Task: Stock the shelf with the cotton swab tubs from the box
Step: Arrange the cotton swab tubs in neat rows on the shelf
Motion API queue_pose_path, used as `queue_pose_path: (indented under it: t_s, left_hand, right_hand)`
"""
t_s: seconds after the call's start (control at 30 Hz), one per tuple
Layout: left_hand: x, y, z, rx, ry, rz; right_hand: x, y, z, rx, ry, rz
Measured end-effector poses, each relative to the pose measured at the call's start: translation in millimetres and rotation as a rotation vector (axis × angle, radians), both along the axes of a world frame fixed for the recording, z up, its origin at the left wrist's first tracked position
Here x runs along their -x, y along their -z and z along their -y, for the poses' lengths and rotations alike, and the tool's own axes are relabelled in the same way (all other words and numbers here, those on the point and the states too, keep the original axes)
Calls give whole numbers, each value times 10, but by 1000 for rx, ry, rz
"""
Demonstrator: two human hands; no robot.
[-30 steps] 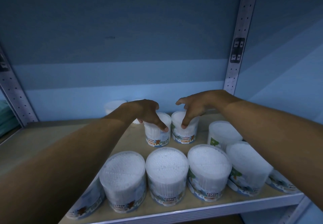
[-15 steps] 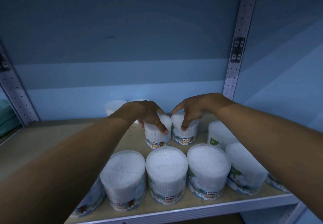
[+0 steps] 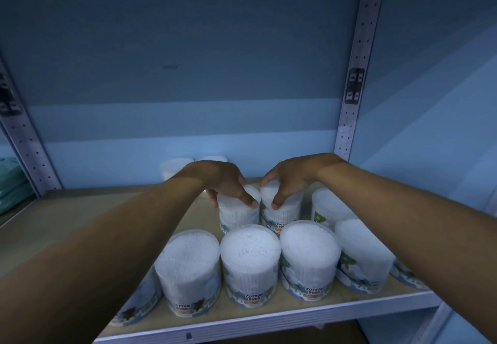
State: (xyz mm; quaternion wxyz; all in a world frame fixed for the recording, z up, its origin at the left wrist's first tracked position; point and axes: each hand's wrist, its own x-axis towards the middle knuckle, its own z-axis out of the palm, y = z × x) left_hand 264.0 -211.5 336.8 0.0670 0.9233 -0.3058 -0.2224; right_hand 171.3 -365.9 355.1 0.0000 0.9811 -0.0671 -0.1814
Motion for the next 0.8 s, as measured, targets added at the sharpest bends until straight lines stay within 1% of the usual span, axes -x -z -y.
queue_pose_path:
  t_s: [0.1, 0.27, 0.8]
  left_hand:
    - [49, -1, -11, -42, 4, 48]
    - [193, -34, -22, -92, 1, 158]
    - [445, -80, -70, -147, 11, 192]
  right_hand:
    - [77, -30, -29, 39, -31, -5]
    - [204, -62, -65, 35, -30, -3]
    - [405, -91, -116, 36, -16, -30]
